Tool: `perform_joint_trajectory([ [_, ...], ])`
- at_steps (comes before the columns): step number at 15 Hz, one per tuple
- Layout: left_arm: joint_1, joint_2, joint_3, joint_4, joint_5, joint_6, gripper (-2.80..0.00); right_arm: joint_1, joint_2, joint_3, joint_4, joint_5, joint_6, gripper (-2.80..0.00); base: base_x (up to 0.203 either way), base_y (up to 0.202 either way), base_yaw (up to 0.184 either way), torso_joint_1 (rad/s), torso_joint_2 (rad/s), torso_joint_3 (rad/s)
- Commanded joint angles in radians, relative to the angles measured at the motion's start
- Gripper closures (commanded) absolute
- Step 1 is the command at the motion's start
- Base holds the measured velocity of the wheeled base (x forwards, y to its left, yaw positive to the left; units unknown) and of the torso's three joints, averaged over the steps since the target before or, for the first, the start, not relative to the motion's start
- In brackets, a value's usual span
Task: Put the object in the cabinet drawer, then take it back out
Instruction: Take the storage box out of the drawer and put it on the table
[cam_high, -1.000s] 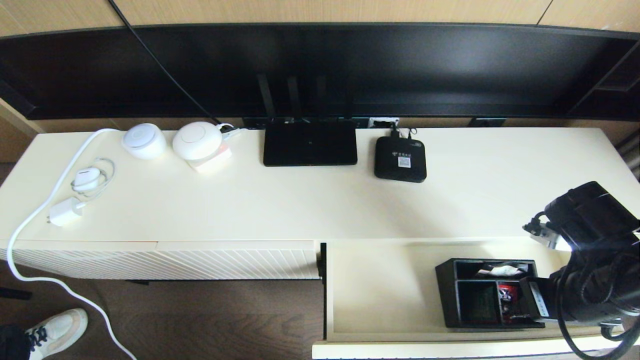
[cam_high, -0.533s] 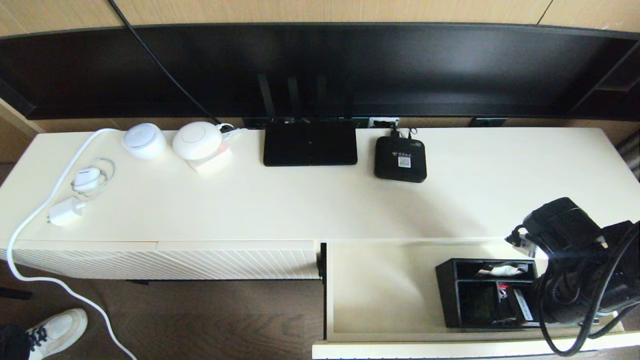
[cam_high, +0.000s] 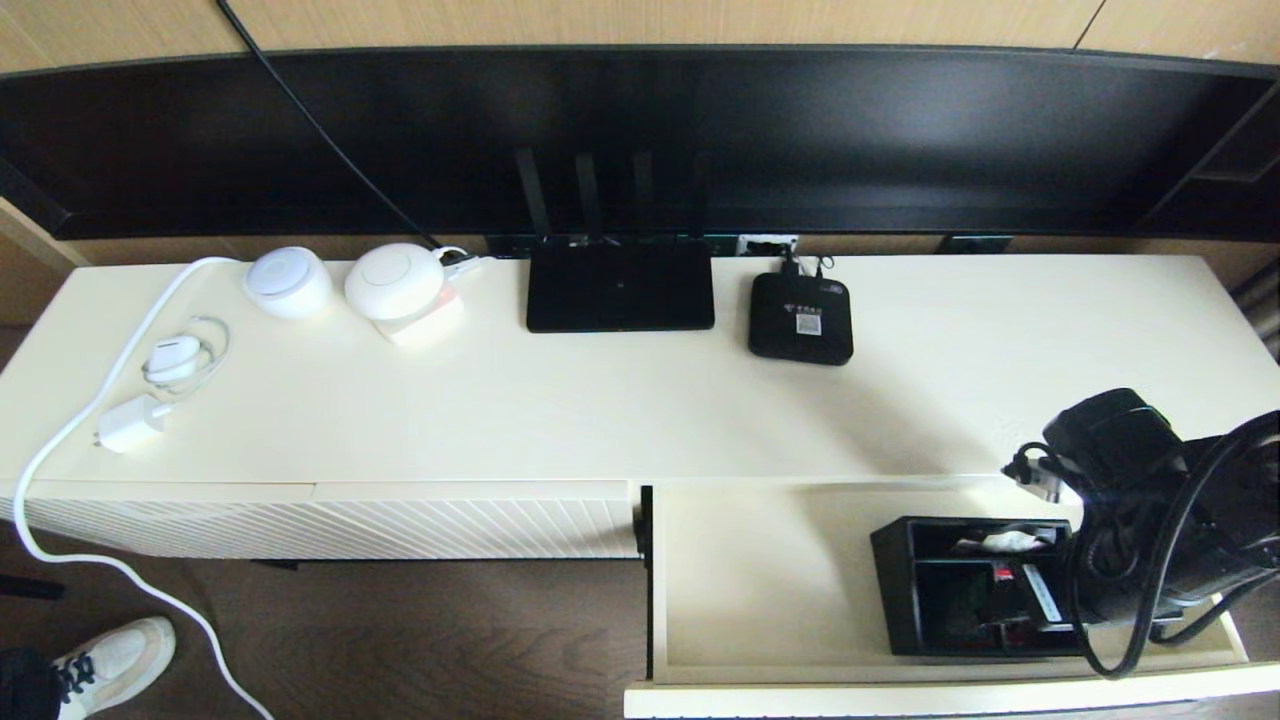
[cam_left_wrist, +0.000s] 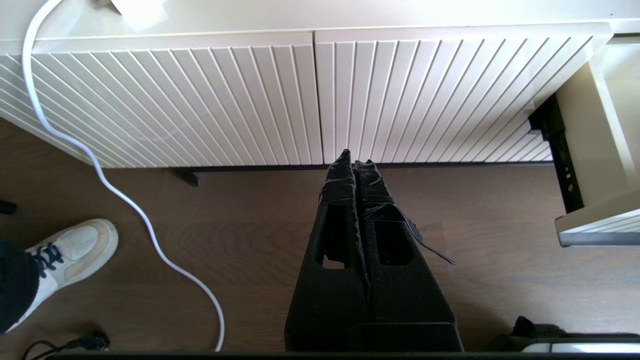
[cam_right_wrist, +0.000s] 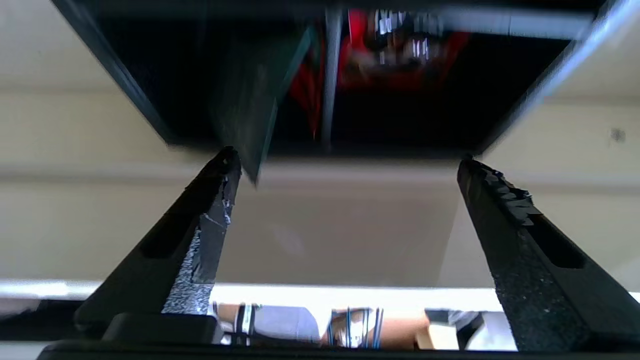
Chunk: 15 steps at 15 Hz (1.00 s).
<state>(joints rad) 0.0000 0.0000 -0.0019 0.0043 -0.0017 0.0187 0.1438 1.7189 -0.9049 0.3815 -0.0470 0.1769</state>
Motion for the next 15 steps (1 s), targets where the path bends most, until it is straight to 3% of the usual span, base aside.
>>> perform_joint_trajectory([
  [1,0.0,0.0,0.0,0.0,0.0,0.0,0.0,0.003,0.025,0.0,-0.005,0.001,-0.005,-2.8,0.0,0.0,0.0,0.0,0.0,0.0],
  [15,0.0,0.0,0.0,0.0,0.0,0.0,0.0,0.013,0.108,0.052,-0.087,0.004,-0.01,-2.8,0.0,0.0,0.0,0.0,0.0,0.0],
])
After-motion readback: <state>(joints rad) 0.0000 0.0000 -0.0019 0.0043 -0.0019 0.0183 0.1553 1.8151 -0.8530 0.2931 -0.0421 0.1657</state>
